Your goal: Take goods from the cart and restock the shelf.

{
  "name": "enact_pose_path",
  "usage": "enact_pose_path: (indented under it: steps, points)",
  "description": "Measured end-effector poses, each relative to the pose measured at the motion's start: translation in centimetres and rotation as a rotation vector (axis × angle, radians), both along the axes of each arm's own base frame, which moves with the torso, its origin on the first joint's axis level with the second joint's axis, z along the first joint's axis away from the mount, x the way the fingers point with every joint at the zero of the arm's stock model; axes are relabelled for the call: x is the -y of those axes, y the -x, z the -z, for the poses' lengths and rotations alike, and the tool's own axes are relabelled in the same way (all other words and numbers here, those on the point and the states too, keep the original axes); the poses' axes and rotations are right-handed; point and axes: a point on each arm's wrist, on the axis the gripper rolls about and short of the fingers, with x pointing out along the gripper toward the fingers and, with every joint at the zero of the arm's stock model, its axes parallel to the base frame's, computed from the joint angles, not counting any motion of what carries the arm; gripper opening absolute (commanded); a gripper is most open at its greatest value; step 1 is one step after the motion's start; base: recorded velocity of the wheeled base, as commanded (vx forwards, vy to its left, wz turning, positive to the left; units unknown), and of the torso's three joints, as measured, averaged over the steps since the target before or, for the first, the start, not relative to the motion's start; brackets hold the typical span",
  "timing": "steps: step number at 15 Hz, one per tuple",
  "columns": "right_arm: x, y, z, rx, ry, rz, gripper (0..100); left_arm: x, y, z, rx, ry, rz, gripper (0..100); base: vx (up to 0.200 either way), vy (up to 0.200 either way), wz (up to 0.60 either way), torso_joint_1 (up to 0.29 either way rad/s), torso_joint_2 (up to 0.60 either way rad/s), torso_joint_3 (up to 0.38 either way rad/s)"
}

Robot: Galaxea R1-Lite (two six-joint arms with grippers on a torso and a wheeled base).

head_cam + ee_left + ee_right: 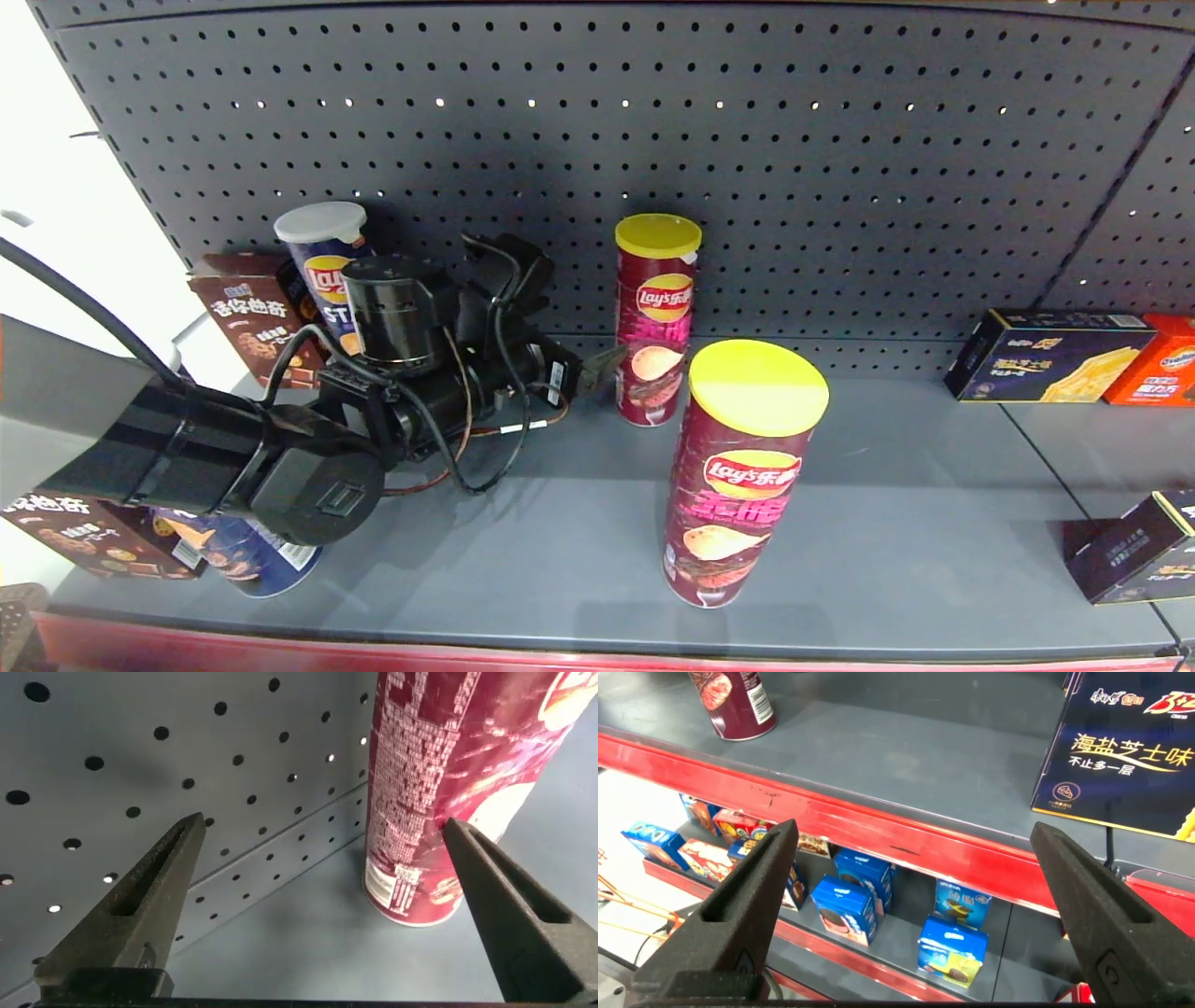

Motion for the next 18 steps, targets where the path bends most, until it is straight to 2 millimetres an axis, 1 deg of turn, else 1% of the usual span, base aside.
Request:
enact_pose_path:
  steps: [3, 9, 12, 15, 18]
  points:
    - [0.0, 0.0, 0.0, 0.000, 0.000, 0.000, 100, -0.2, 0.4, 0.8, 0.006, -0.042, -0.008, 100, 0.000, 0.000, 0.00, 0.000, 0.00, 0.000]
    - [0.0, 0.0, 0.0, 0.000, 0.000, 0.000, 100, -0.8, 0.5, 0.7, 0.023, -0.043, -0.124, 100, 0.000, 0.000, 0.00, 0.000, 0.00, 0.000]
    - [0.0, 0.0, 0.0, 0.000, 0.000, 0.000, 100, -0.5, -0.2, 0.8, 0.026, -0.049, -0.175, 100, 0.000, 0.000, 0.00, 0.000, 0.00, 0.000]
    - [0.0, 0.0, 0.0, -0.001, 0.000, 0.000, 100, 0.2, -1.1, 1.3, 0.011, -0.059, -0.174, 100, 0.000, 0.000, 0.00, 0.000, 0.00, 0.000]
    - [0.0, 0.0, 0.0, 0.000, 0.000, 0.000, 100, 1.0, -1.4, 1.6, 0.010, -0.062, -0.160, 100, 0.000, 0.000, 0.00, 0.000, 0.00, 0.000]
